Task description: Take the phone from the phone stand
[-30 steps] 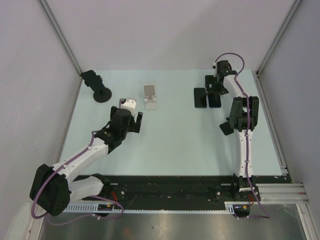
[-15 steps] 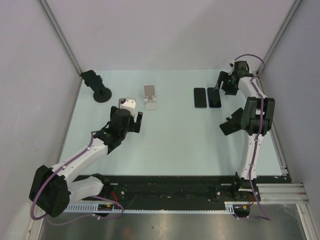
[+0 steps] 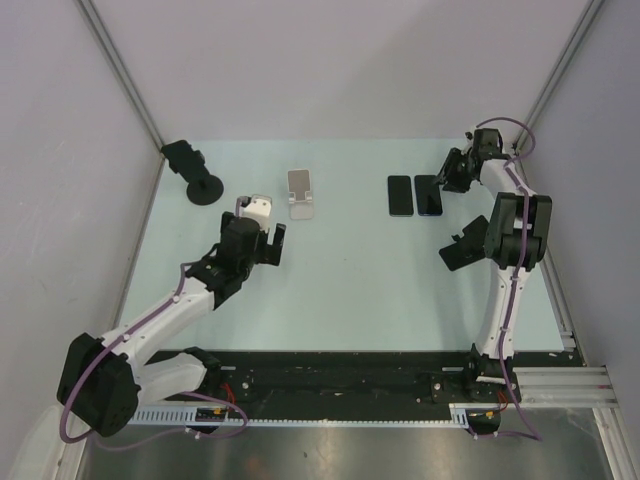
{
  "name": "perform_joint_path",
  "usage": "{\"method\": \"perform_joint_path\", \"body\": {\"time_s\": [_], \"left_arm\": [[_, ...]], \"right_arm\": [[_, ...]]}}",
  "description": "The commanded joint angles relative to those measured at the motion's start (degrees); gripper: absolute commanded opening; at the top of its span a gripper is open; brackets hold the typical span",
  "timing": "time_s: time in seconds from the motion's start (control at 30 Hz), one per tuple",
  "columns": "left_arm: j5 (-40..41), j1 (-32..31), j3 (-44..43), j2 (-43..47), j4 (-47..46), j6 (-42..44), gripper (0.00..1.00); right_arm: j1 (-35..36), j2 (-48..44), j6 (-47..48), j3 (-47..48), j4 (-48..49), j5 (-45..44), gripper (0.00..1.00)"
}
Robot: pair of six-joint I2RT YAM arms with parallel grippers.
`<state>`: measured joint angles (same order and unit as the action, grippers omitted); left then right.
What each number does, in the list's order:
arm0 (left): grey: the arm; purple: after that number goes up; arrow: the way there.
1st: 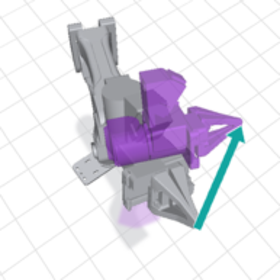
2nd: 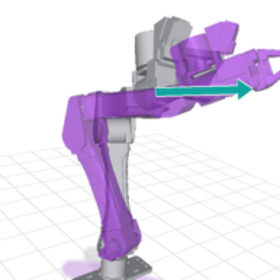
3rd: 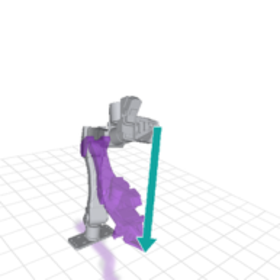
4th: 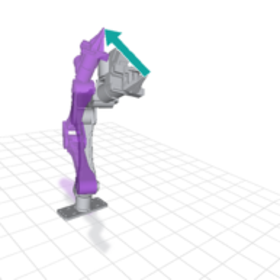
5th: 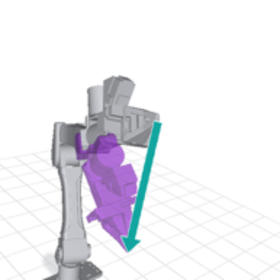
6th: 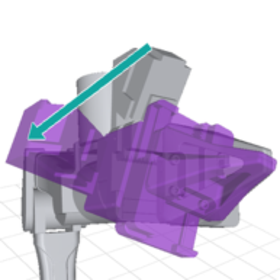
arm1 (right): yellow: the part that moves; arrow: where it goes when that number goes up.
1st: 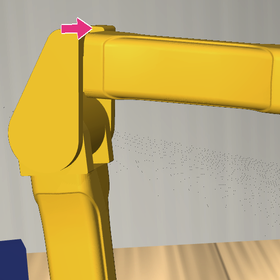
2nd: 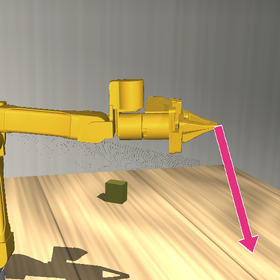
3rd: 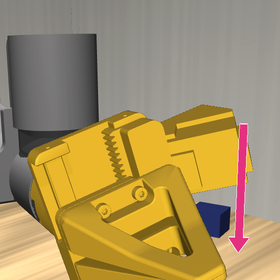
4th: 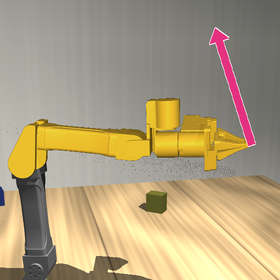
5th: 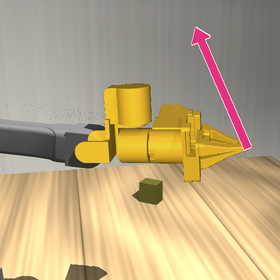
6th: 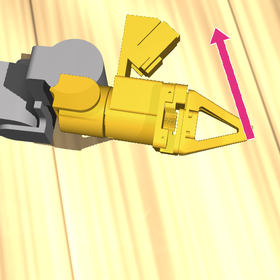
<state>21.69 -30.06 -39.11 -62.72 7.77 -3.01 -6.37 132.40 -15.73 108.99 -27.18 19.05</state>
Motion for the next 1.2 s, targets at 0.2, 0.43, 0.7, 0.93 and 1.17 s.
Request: {"method": "perform_joint_path", "body": {"time_s": [0.2,0.43,0.7,0.93,1.17], "left_arm": [[-1.3,0.4,-1.8,2.0,-2.1,-0.3,1.0],[-1.7,0.4,-1.9,2.5,-2.1,-0.5,1.0],[-2.4,0.4,-1.8,3.2,-2.1,-0.8,1.0],[-2.4,0.4,-1.9,3.8,-2.1,-0.9,1.0],[-3.5,0.4,-2.2,5.2,-2.0,-1.5,1.0]], "right_arm": [[1.3,2.6,0.2,0.2,0.0,-2.6,0.45],[2.7,2.3,1.8,0.1,-1.1,-2.3,0.41],[3.9,1.8,0.8,-0.6,-0.6,-2.7,0.41],[4.0,-1.1,1.4,-0.8,-1.6,-3.1,0.46],[3.9,-11.1,2.7,-0.4,-4.3,-8.1,0.82]]}}
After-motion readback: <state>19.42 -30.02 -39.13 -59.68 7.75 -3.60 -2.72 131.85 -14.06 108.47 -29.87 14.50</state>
